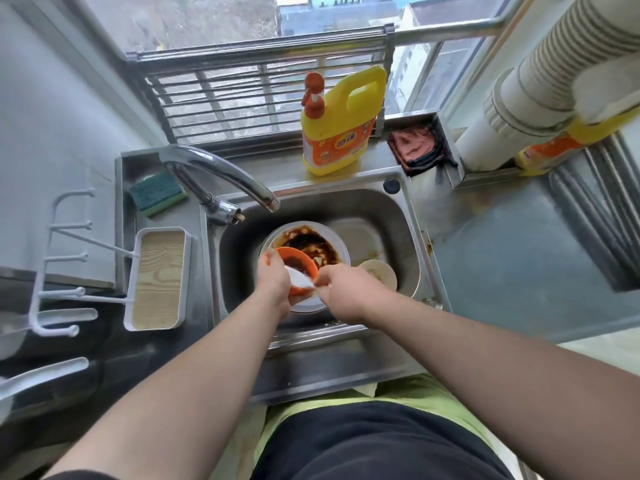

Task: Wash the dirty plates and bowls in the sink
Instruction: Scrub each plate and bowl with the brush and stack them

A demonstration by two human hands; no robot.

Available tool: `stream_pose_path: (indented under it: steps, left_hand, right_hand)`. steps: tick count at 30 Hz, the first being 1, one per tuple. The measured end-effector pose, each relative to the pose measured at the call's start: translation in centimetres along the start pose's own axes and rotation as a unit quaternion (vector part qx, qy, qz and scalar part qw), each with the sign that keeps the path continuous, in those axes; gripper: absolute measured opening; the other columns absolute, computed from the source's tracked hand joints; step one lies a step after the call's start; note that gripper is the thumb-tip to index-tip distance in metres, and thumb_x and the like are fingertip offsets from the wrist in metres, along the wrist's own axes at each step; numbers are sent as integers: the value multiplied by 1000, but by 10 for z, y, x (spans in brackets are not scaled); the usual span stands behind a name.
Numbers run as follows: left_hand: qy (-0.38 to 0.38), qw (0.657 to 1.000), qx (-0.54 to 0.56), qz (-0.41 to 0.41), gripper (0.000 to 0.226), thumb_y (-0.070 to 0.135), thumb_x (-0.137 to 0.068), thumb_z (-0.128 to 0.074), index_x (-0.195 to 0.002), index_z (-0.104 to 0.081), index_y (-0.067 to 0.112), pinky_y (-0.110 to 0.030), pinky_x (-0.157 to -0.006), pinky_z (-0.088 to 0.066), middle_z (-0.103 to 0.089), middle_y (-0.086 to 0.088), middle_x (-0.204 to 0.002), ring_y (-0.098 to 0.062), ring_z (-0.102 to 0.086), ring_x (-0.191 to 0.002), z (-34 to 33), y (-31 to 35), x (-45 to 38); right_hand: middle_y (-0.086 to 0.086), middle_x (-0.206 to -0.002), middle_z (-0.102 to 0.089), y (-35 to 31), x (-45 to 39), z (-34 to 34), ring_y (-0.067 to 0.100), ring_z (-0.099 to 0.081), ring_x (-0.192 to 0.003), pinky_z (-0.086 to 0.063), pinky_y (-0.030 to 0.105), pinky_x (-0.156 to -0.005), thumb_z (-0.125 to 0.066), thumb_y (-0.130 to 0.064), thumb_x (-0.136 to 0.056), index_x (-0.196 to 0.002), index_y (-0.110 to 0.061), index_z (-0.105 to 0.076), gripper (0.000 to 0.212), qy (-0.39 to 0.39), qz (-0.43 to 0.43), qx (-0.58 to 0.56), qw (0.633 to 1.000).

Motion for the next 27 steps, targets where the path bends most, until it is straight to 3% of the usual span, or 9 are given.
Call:
stream_pose_path:
  steps: [3,5,8,12,15,17,19,22,27]
  left_hand:
    - [-3,998,28,48,51,62,-109,-29,-153,-34,37,-49,-70,-66,-58,-15,-131,-34,-70,-95,-4,-10,4]
    - [-16,996,45,78,57,67,-106,-32,-150,-39,31,-52,-76,-66,-64,-18,-123,-35,-73,-96,-5,-11,1]
    - [-20,999,-2,48,40,64,-107,-33,-131,-41,33,-50,-73,-66,-61,-15,-114,-35,-69,-97,1,-1,0]
    - [21,986,-139,-90,38,63,-107,-35,-138,-46,46,-56,-80,-64,-50,-8,-136,-33,-60,-109,6,6,-12]
    - [39,972,-143,-183,36,53,-110,-35,-145,-44,51,-56,-97,-56,-39,-2,-139,-27,-52,-116,6,4,-12]
    - [23,965,-144,-218,31,49,-111,-37,-140,-48,54,-52,-101,-54,-42,0,-140,-23,-53,-118,10,4,-17]
    - [-12,950,-191,-248,26,51,-108,-43,-132,-54,57,-54,-104,-54,-50,0,-139,-22,-57,-120,16,2,-26]
    - [-42,924,-262,-274,26,57,-105,-47,-128,-57,62,-54,-103,-55,-54,-1,-137,-22,-58,-121,20,-1,-36]
    - [4,933,-232,-275,22,53,-108,-45,-124,-57,61,-52,-98,-57,-48,-4,-135,-23,-57,-112,17,13,-35]
  right_hand:
    - [0,-117,-68,-11,-12,7,22,-65,-98,-51,33,-81,-53,-30,-107,-134,-31,-66,30,-15,-5,-43,999]
    - [-1,-122,-68,-4,-18,12,24,-65,-98,-53,35,-76,-51,-32,-108,-138,-40,-61,33,4,2,71,997]
    - [-5,-98,-63,14,-11,12,24,-60,-86,-49,34,-66,-43,-29,-109,-132,-45,-59,33,23,6,173,985]
    - [-7,-94,-60,15,-4,-1,17,-59,-77,-48,31,-65,-48,-29,-108,-131,-33,-62,27,-8,-9,-72,997]
    - [2,-83,-59,10,-12,1,13,-48,-54,-38,24,-42,-51,-28,-109,-127,-27,-62,21,-37,-51,-247,967]
    - [0,-84,-61,15,-14,13,12,-49,-56,-39,24,-44,-52,-29,-108,-127,-27,-63,22,-40,-33,-203,978]
    - [-4,-93,-65,22,-16,27,13,-57,-67,-44,29,-55,-49,-36,-108,-127,-37,-62,23,-23,-9,-42,999]
    - [-3,-94,-63,27,-19,33,23,-62,-79,-52,35,-63,-41,-31,-109,-128,-54,-49,31,29,18,220,975]
    - [-3,-85,-60,25,-4,2,24,-61,-77,-59,41,-68,-39,-30,-110,-129,-43,-51,26,4,60,124,990]
Point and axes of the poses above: each hand's wrist, its own x-axis away from the middle knuckle, its own z-axis out of the back of the hand, y = z × x, the point moved 1 cm from there along -x, towards the middle knuckle
